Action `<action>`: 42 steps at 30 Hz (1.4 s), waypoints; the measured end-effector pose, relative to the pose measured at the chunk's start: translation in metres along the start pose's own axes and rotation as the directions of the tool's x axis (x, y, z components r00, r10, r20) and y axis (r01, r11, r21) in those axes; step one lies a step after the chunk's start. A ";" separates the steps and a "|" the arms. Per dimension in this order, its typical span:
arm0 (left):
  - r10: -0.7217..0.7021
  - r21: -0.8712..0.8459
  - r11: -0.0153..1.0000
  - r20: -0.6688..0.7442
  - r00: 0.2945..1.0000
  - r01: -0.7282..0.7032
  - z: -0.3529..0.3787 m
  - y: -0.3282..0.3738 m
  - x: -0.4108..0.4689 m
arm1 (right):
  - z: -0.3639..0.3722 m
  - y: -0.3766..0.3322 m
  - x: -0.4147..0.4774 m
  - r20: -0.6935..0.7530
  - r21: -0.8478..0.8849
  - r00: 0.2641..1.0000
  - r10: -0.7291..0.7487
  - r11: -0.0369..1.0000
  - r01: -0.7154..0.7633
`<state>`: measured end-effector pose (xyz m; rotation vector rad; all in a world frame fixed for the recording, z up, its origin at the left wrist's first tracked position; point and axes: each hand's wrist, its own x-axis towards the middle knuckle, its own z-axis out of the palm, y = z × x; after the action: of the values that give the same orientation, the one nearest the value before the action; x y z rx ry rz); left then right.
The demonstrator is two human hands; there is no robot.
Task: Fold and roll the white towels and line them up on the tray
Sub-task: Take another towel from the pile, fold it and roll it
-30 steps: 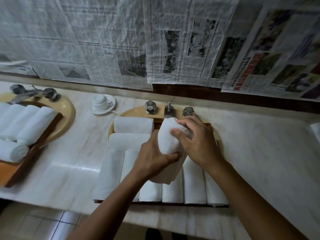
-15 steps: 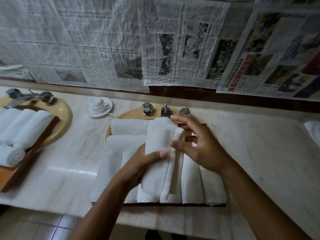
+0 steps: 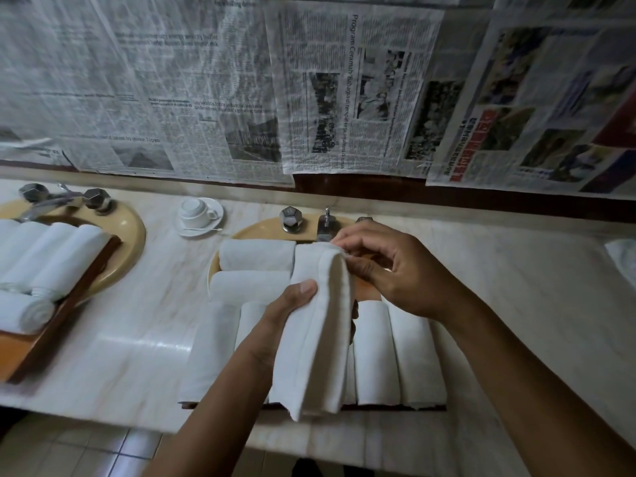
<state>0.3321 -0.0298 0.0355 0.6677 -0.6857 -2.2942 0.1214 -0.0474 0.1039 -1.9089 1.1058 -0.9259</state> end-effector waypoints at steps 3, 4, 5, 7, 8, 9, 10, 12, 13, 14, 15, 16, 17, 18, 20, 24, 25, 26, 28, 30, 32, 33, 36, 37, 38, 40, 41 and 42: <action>0.006 0.025 1.000 -0.069 0.998 -0.005 0.004 -0.002 0.002 | 0.003 0.002 -0.004 -0.044 -0.044 0.999 -0.032 0.999 0.030; 0.014 0.030 0.999 -0.085 0.996 -0.012 0.004 -0.004 0.003 | 0.004 0.003 -0.005 -0.053 -0.059 0.998 -0.036 0.998 0.033; 0.021 0.036 0.999 -0.096 0.995 -0.018 0.005 -0.006 0.003 | 0.004 0.003 -0.007 -0.059 -0.067 0.998 -0.039 0.997 0.035; 0.021 0.055 0.998 -0.128 0.992 -0.014 0.006 -0.010 0.004 | 0.004 0.004 -0.009 -0.062 -0.082 0.997 -0.048 0.996 0.043; 0.028 0.067 0.998 -0.157 0.987 -0.018 0.005 -0.011 0.006 | 0.004 0.004 -0.009 -0.059 -0.093 0.997 -0.043 0.995 0.038; 0.036 0.083 0.996 -0.179 0.983 -0.022 0.004 -0.010 0.006 | 0.003 0.005 -0.009 -0.050 -0.106 0.998 -0.027 0.994 0.022; 0.039 0.103 0.994 -0.181 0.983 -0.021 0.005 -0.008 0.007 | 0.001 0.005 -0.009 -0.036 -0.115 0.999 0.001 0.993 -0.005; 0.046 0.140 0.990 -0.165 0.985 -0.023 0.009 0.001 0.011 | -0.003 0.004 -0.009 -0.017 -0.107 0.995 0.100 0.989 -0.101; 0.057 0.168 0.985 -0.172 0.983 -0.028 0.011 0.006 0.014 | -0.004 0.003 -0.010 -0.046 -0.089 0.985 0.168 0.981 -0.172; 0.074 0.213 0.976 -0.180 0.981 -0.035 0.014 0.010 0.017 | -0.003 0.000 -0.010 -0.100 -0.053 0.965 0.241 0.968 -0.247; 0.106 0.273 0.961 -0.180 0.978 -0.054 0.017 0.013 0.020 | -0.001 -0.003 -0.010 -0.152 -0.006 0.937 0.314 0.948 -0.318; 0.141 0.322 0.943 -0.165 0.976 -0.081 0.019 0.014 0.022 | 0.001 -0.005 -0.009 -0.187 0.026 0.906 0.379 0.924 -0.381; 0.158 0.353 0.931 -0.148 0.976 -0.097 0.020 0.012 0.024 | 0.005 -0.007 -0.007 -0.207 0.011 0.888 0.410 0.909 -0.417; 0.159 0.364 0.926 -0.138 0.978 -0.099 0.018 0.010 0.025 | 0.009 -0.009 -0.005 -0.221 -0.047 0.886 0.407 0.903 -0.426; 0.144 0.332 0.939 -0.128 0.981 -0.094 0.014 0.004 0.024 | 0.014 -0.011 0.000 -0.243 -0.126 0.899 0.365 0.907 -0.402; 0.097 0.196 0.978 -0.097 0.991 -0.076 0.005 0.001 0.021 | 0.016 -0.005 0.005 -0.263 -0.049 0.902 0.342 0.929 -0.366; 0.085 0.180 0.981 -0.098 0.992 -0.066 0.003 0.001 0.022 | 0.019 -0.004 0.005 -0.276 -0.048 0.901 0.334 0.932 -0.360; 0.071 0.165 0.985 -0.100 0.992 -0.054 0.002 0.000 0.022 | 0.022 0.000 0.006 -0.298 -0.051 0.896 0.328 0.932 -0.358; 0.042 0.113 0.993 -0.109 0.993 -0.029 0.003 0.000 0.020 | 0.030 0.008 0.006 -0.368 -0.049 0.874 0.316 0.933 -0.358; 0.043 0.077 0.996 -0.095 0.995 -0.036 0.004 0.001 0.021 | 0.038 0.018 0.005 -0.465 -0.029 0.833 0.301 0.935 -0.354; 0.080 0.106 0.992 -0.089 0.993 -0.070 0.002 0.003 0.026 | 0.047 0.032 0.002 -0.539 -0.008 0.792 0.288 0.938 -0.347; 0.103 0.131 0.987 -0.095 0.990 -0.090 0.001 0.003 0.029 | 0.051 0.037 0.001 -0.556 -0.003 0.782 0.282 0.940 -0.342; 0.178 0.214 0.967 -0.184 0.967 -0.138 -0.005 0.005 0.037 | 0.053 0.041 -0.003 -0.595 0.014 0.754 0.278 0.942 -0.336; 0.210 0.239 0.958 -0.213 0.954 -0.158 -0.007 0.005 0.040 | 0.052 0.038 -0.006 -0.609 0.007 0.747 0.266 0.944 -0.331; 0.242 0.260 0.949 -0.230 0.943 -0.181 -0.010 0.004 0.043 | 0.052 0.035 -0.010 -0.618 -0.020 0.749 0.239 0.947 -0.319; 0.302 0.292 0.929 -0.246 0.921 -0.227 -0.014 0.003 0.049 | 0.060 0.029 -0.023 -0.582 -0.105 0.793 0.180 0.951 -0.292; 0.319 0.303 0.924 -0.271 0.908 -0.234 -0.014 0.002 0.051 | 0.068 0.027 -0.030 -0.534 -0.128 0.827 0.174 0.951 -0.282; 0.329 0.313 0.921 -0.307 0.893 -0.231 -0.012 0.001 0.053 | 0.077 0.025 -0.037 -0.471 -0.138 0.859 0.201 0.945 -0.297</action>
<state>0.3048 -0.0704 0.0128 1.0086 -0.8632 -1.7655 0.1639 -0.0053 0.0378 -1.6871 1.7436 -1.1762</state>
